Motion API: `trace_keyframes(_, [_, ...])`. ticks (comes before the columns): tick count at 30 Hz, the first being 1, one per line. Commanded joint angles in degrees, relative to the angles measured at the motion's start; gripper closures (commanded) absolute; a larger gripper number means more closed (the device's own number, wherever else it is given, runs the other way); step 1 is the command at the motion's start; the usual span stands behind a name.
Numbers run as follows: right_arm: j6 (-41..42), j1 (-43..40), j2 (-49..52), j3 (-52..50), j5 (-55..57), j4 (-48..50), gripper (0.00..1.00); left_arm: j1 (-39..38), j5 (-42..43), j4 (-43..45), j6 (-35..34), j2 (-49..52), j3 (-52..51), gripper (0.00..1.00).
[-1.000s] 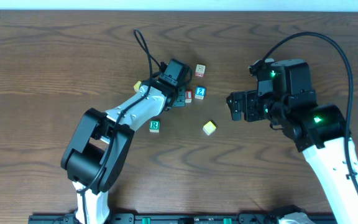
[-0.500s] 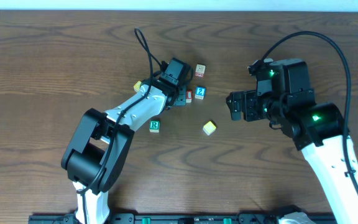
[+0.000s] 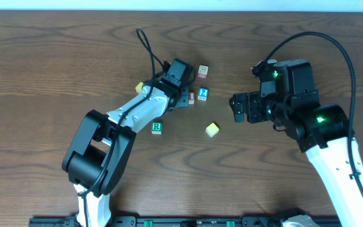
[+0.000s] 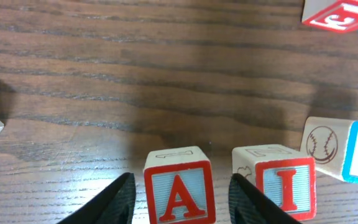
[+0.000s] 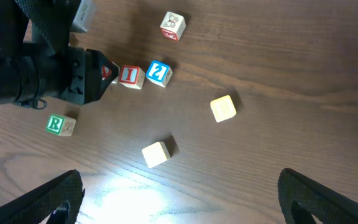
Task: Spell out Ai2
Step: 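Release the A block and raise the left gripper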
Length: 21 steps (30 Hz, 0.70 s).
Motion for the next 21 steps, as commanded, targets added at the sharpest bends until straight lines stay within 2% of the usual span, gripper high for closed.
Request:
trace_keyframes(1, [-0.15, -0.35, 0.17, 0.00, -0.44, -0.07, 0.01, 0.52, -2.93, 0.11, 1.51, 0.46, 3.61, 0.49])
trace_keyframes(5, [-0.20, -0.35, 0.63, 0.00, -0.42, 0.28, 0.01, 1.29, -4.68, -2.19, 2.99, 0.42, 10.19, 0.48])
trace_keyframes(6, [-0.17, -0.35, 1.38, -0.02, -0.44, 0.87, 0.07, 1.53, -4.70, -3.72, 3.37, 0.35, 12.17, 0.49])
trace_keyframes(7, [0.07, -0.33, 2.45, -0.02, -0.66, 1.55, 0.23, 1.92, -4.68, -6.01, 3.34, 0.11, 14.36, 0.55])
trace_keyframes(8, [0.66, -0.24, 3.76, -0.02, -0.70, 2.38, 0.48, 2.32, -4.68, -8.07, 3.30, 0.02, 16.04, 0.76])
trace_keyframes(9, [1.73, -0.20, 5.55, -0.02, -0.92, 3.50, 0.66, 2.93, -4.63, -10.32, 2.47, -0.11, 17.44, 0.90])
trace_keyframes(10, [2.60, -0.20, 7.52, -0.02, -1.79, 4.85, 0.84, 3.69, -4.59, -12.57, 1.16, -0.20, 18.34, 0.94])
trace_keyframes(11, [3.02, -0.20, 9.70, -0.02, -3.23, 6.43, 0.92, 4.66, -3.96, -14.29, -0.31, -0.20, 18.60, 0.94])
trace_keyframes(13, [3.54, -0.20, 13.99, -0.02, -5.38, 9.25, 0.99, 6.86, 0.85, -16.44, -2.21, -0.15, 18.01, 0.94])
trace_keyframes(16, [5.31, -0.28, 21.40, -0.02, -6.08, 13.31, 0.99, 9.75, 9.70, -15.93, -2.32, -0.15, 14.80, 0.94])
trace_keyframes(21, [7.26, -2.08, 30.47, -0.02, -14.80, 17.92, 0.98, 10.86, 13.33, -14.67, -4.52, -0.13, 9.75, 0.94])
